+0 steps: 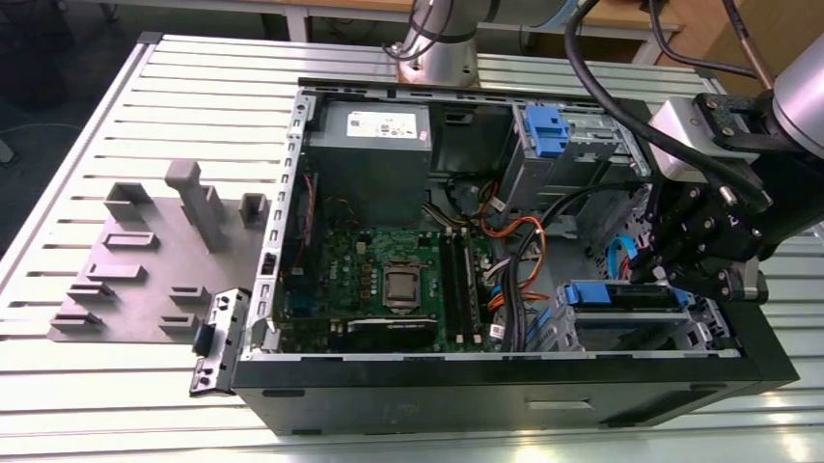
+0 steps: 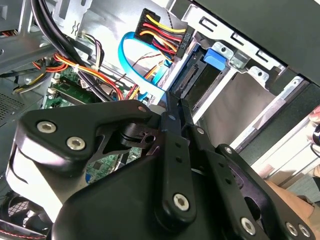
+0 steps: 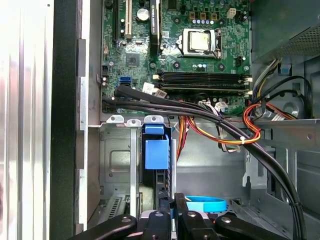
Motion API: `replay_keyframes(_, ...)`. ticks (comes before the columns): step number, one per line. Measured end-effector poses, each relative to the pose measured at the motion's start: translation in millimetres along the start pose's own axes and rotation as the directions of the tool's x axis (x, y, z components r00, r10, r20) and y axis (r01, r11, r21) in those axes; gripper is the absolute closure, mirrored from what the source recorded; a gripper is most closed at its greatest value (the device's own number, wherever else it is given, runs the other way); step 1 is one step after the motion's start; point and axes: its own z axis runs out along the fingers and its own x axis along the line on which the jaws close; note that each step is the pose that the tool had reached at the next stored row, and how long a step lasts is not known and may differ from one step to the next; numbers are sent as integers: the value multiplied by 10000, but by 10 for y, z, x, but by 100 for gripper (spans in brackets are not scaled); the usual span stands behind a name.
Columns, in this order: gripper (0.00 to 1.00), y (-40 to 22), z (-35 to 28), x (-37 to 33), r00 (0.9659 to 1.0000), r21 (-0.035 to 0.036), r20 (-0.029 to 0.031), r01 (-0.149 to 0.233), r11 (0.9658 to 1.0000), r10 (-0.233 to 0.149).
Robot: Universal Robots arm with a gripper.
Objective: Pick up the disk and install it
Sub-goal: 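Insert the first disk wire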
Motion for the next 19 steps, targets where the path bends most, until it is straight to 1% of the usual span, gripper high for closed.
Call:
replay_keyframes(10, 84, 0, 26, 2, 10000, 0, 3, 0, 10000, 0)
replay_keyframes(11, 84, 0, 28, 3, 10000, -1, 14, 1, 10000, -1)
replay_keyframes(14, 84, 1, 28, 12, 10000, -3, 74, 3, 10000, -3)
replay_keyframes(17, 84, 1, 28, 36, 9999, -4, 159, 6, 10000, -6)
replay_keyframes(19, 84, 1, 28, 49, 9998, -5, 188, 7, 10000, -6)
